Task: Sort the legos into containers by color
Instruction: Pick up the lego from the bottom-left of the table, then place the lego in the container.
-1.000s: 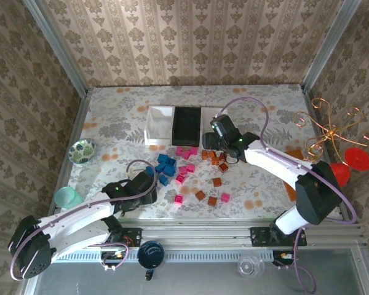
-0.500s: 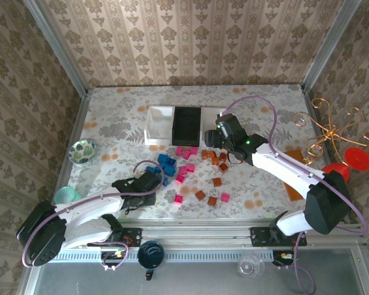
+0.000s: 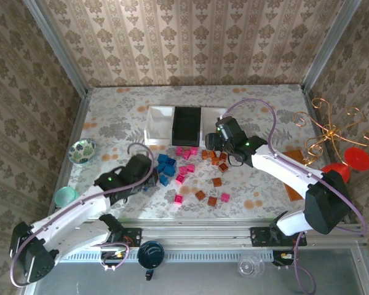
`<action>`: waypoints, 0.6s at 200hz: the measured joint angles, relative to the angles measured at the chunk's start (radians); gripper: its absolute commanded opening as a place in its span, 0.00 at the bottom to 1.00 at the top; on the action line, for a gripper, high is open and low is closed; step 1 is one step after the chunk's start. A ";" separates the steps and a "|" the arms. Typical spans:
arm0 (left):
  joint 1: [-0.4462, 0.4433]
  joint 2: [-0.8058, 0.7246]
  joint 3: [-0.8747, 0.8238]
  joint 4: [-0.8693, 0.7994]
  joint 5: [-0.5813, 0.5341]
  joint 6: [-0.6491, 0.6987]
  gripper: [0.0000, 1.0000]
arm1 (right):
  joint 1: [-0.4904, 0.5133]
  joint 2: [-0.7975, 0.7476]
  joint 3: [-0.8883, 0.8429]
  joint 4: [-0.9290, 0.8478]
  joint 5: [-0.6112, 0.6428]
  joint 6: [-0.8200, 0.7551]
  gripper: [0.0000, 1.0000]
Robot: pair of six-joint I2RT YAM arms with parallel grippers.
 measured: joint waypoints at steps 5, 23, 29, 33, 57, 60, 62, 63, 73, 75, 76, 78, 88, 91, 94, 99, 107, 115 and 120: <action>0.035 0.026 0.018 0.037 0.010 0.014 0.25 | 0.000 0.000 -0.002 0.000 -0.003 0.000 0.73; 0.155 0.177 0.101 0.157 0.047 0.055 0.24 | 0.000 0.001 -0.003 -0.001 -0.013 0.004 0.73; 0.182 0.237 0.134 0.189 0.054 0.069 0.24 | 0.001 0.001 -0.003 -0.002 -0.015 0.007 0.72; 0.199 0.287 0.164 0.211 0.058 0.079 0.24 | 0.001 0.001 -0.003 -0.002 -0.018 0.007 0.72; 0.254 0.532 0.345 0.299 0.081 0.130 0.23 | 0.010 0.001 -0.006 -0.004 -0.022 0.011 0.73; 0.259 0.563 0.368 0.308 0.084 0.137 0.23 | 0.012 0.001 -0.008 -0.003 -0.022 0.011 0.73; 0.262 0.581 0.383 0.311 0.086 0.140 0.23 | 0.013 0.001 -0.009 -0.003 -0.022 0.011 0.73; 0.263 0.586 0.388 0.312 0.087 0.141 0.23 | 0.013 0.000 -0.010 -0.003 -0.023 0.012 0.73; 0.278 0.665 0.453 0.330 0.095 0.156 0.23 | 0.019 -0.002 -0.022 -0.003 -0.024 0.014 0.73; 0.282 0.680 0.465 0.333 0.097 0.159 0.23 | 0.021 -0.003 -0.026 -0.003 -0.024 0.015 0.73; 0.283 0.689 0.473 0.335 0.099 0.161 0.23 | 0.023 -0.003 -0.028 -0.003 -0.025 0.015 0.73; 0.286 0.697 0.480 0.338 0.099 0.163 0.23 | 0.023 -0.004 -0.031 -0.004 -0.026 0.015 0.73; 0.306 0.757 0.526 0.345 0.102 0.173 0.23 | 0.030 -0.013 -0.054 -0.006 -0.031 0.018 0.73; 0.312 0.770 0.538 0.345 0.103 0.174 0.24 | 0.032 -0.017 -0.061 -0.007 -0.034 0.018 0.73; 0.320 0.789 0.553 0.345 0.102 0.177 0.24 | 0.033 -0.021 -0.067 -0.010 -0.036 0.019 0.73; 0.328 0.808 0.570 0.344 0.103 0.180 0.25 | 0.036 -0.028 -0.077 -0.012 -0.040 0.021 0.73; 0.340 0.843 0.600 0.340 0.102 0.184 0.28 | 0.039 -0.037 -0.090 -0.013 -0.044 0.023 0.73; 0.351 0.875 0.629 0.336 0.102 0.189 0.36 | 0.042 -0.047 -0.102 -0.011 -0.046 0.029 0.73; 0.356 0.893 0.644 0.334 0.102 0.193 0.40 | 0.044 -0.051 -0.109 -0.011 -0.048 0.032 0.74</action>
